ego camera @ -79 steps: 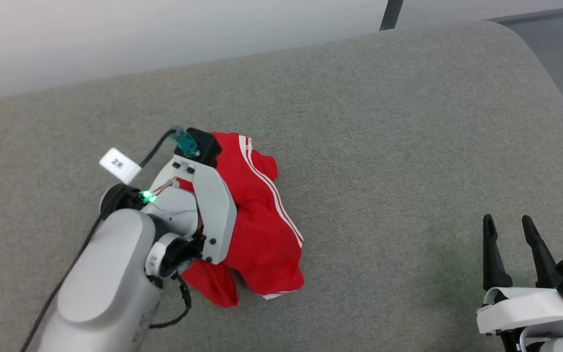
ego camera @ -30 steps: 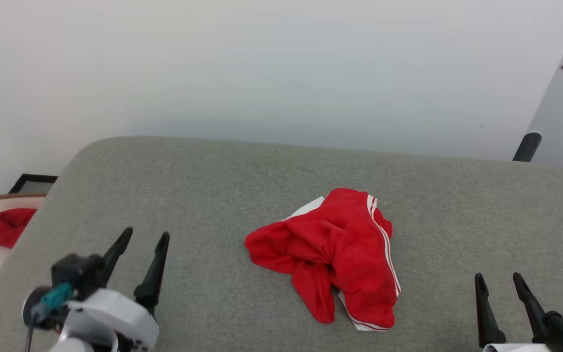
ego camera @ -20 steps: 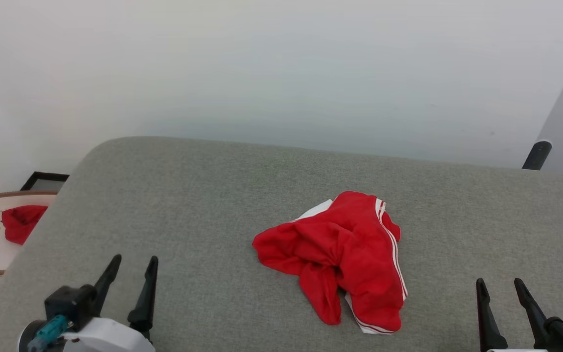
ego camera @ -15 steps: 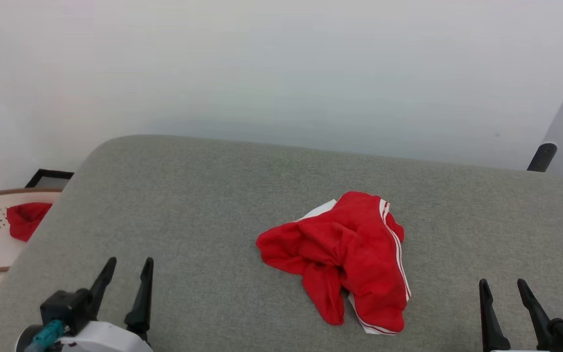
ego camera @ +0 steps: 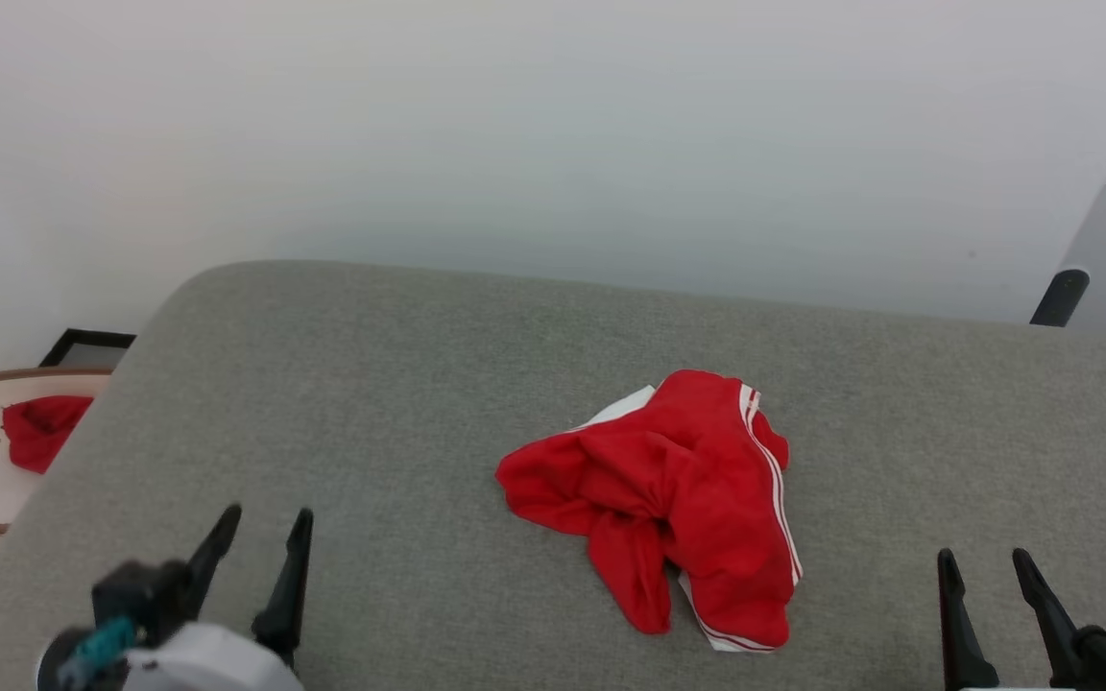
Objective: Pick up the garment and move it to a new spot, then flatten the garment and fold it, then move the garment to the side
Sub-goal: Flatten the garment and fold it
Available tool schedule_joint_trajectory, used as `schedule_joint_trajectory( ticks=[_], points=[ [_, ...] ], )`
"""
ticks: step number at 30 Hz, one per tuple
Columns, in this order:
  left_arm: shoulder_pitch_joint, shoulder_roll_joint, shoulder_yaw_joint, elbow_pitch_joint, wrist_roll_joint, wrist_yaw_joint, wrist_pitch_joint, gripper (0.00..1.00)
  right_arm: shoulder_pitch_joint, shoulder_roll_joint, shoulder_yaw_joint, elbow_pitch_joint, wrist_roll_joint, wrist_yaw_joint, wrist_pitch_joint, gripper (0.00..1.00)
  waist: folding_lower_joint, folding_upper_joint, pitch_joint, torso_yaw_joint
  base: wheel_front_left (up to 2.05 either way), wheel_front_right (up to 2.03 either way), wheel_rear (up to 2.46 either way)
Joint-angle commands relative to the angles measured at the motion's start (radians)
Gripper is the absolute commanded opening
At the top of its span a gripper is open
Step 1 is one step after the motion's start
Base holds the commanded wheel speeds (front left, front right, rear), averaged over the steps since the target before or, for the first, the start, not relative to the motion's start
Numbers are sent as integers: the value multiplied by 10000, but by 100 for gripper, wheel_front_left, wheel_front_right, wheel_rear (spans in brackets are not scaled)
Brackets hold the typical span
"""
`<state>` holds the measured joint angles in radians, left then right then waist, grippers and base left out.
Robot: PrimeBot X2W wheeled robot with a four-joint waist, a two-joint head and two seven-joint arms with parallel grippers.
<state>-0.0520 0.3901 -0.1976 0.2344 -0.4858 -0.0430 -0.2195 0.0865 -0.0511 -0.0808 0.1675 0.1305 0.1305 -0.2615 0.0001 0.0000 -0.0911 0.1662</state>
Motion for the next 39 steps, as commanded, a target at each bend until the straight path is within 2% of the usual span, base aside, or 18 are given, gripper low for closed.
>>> schedule_joint_trajectory(
  ticks=[1,5,9,16,18,20,30,39],
  points=[
    [-393,125,-48,-98,-60,-130,204,100,-156,13,79,-30,48,4,-46,100,-1,0,124,-117,0,0,0],
    [-1274,447,-228,-259,-417,-488,1119,100,-361,11,210,-35,-38,4,-47,100,-1,0,408,-409,0,0,0],
    [-2483,770,-414,-363,-1058,-726,2474,100,-586,11,328,-7,7,4,-47,100,-1,0,781,-824,0,0,0],
    [-4787,1318,-862,-251,-2057,-843,5198,100,-1162,10,530,-86,142,4,-33,100,-1,0,1786,-1755,0,0,0],
    [-5064,1291,-893,-132,-2252,-843,5603,100,-1243,10,549,-99,134,3,-33,100,-1,0,1919,-1885,0,0,0],
    [-5885,1289,-1054,22,-2551,-844,6572,100,-1548,12,666,-147,216,4,-31,100,-1,0,2343,-2306,0,0,0],
    [-7133,1171,-1544,1159,-2834,-707,8332,100,-2082,16,965,-180,462,4,-32,100,-1,0,3245,-3312,0,0,0],
    [-7579,949,-2045,2738,-2859,-679,9209,100,-2250,13,1079,-231,544,4,-33,100,-1,0,3761,-3766,0,0,0]
  ],
)
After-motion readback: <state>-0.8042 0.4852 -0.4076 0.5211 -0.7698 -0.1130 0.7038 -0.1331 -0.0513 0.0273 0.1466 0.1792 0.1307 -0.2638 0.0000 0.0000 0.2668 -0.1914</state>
